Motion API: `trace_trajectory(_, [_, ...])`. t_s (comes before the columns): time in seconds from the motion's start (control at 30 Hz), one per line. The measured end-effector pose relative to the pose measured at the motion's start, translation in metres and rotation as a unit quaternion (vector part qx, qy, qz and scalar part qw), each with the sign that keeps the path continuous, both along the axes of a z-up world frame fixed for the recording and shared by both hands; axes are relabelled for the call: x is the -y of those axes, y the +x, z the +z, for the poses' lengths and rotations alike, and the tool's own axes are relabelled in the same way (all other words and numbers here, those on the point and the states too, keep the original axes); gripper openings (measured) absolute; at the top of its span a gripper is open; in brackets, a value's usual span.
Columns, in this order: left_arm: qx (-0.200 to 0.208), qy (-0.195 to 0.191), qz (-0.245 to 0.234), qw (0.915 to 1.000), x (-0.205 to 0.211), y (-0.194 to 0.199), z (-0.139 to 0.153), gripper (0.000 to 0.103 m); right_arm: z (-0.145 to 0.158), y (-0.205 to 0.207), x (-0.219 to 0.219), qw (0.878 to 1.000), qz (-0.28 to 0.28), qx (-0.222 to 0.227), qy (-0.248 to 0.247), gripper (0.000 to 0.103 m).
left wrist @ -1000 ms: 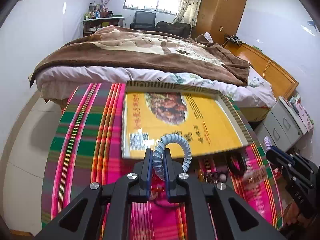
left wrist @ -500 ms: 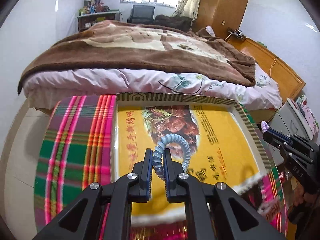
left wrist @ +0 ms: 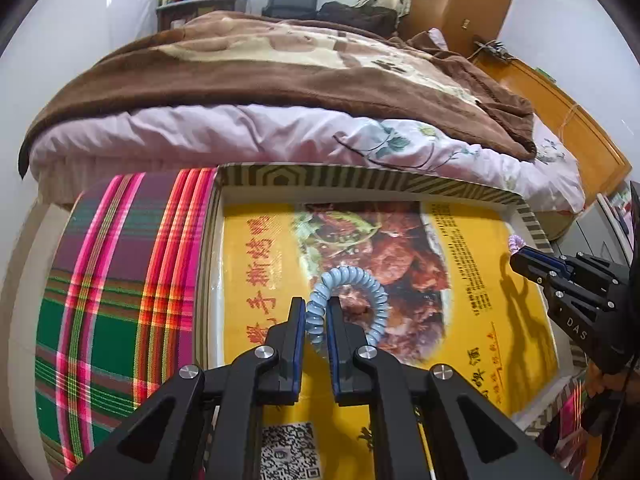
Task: Organize jewelry
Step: 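Carry both coils up and over the yellow box tray with both tools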
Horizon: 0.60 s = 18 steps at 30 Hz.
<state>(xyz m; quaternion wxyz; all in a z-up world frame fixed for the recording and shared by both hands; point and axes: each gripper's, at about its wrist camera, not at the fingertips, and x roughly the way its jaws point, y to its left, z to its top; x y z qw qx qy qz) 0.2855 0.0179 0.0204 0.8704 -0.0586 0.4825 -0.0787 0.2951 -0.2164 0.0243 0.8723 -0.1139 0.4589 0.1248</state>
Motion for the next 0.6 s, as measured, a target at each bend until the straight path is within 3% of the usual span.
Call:
trace_trajectory(0.4, [-0.008, 0.010, -0.003, 0.9999, 0.002, 0.007, -0.005, 0.014, -0.011, 0.012, -0.005, 1.000, 0.000, -0.021, 0.002, 0.011])
trace_trajectory(0.43, [-0.007, 0.009, -0.005, 0.9999, 0.003, 0.007, -0.005, 0.018, -0.010, 0.012, -0.005, 1.000, 0.001, -0.022, 0.005, 0.011])
trace_trajectory(0.5, [-0.005, 0.013, -0.004, 0.9999, 0.004, 0.006, -0.004, 0.039, -0.009, 0.012, -0.004, 1.000, -0.002, -0.023, 0.011, 0.015])
trace_trajectory(0.53, [-0.004, 0.010, -0.002, 0.9999, 0.003, 0.005, -0.003, 0.056, -0.008, 0.012, -0.004, 1.000, -0.004, -0.022, 0.013, 0.016])
trace_trajectory(0.6, [0.000, 0.003, -0.003, 1.0000, 0.002, 0.003, -0.001, 0.057, -0.004, 0.011, -0.002, 1.000, -0.005, -0.020, 0.020, 0.017])
